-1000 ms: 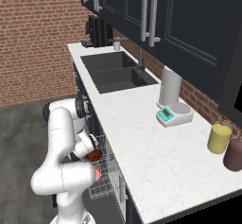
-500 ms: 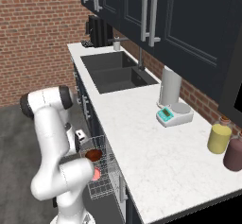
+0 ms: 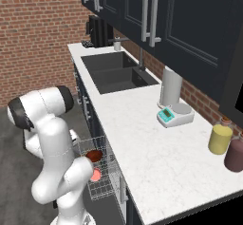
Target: Pick up the cup and bowl from the counter, place them in the dishwasher, and close the dishwasher door.
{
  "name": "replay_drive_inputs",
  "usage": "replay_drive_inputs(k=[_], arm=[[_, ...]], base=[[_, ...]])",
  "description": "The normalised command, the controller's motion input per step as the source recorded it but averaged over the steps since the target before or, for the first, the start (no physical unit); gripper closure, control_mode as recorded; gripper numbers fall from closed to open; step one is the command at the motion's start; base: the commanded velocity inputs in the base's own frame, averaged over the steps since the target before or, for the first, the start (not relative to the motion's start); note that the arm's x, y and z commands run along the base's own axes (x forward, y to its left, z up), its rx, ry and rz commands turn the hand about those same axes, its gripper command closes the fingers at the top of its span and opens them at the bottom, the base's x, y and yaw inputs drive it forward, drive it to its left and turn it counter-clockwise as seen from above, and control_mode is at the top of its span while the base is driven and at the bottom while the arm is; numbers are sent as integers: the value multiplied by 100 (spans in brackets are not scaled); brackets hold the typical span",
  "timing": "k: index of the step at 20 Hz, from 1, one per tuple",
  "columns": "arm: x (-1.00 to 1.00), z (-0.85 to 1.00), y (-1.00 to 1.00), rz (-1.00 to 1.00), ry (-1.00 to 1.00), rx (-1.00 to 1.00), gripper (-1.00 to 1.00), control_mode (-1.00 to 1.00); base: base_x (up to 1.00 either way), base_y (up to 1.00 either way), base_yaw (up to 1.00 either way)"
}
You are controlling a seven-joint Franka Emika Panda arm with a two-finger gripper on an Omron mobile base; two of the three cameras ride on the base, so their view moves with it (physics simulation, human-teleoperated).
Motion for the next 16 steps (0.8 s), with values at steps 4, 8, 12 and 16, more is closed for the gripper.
replay_drive_inputs(k=[4,8,12,16], arm=[[-33,100,52,0,0,0,-100,-100],[-10,100,66,-2,0,0,-100,-100],[0,100,60,-6,-7,-2,-100,-100],[0,100,50,-2,-21,-25,-100,-100]], base=[[0,0,0],[0,0,0],[0,0,0],[0,0,0]])
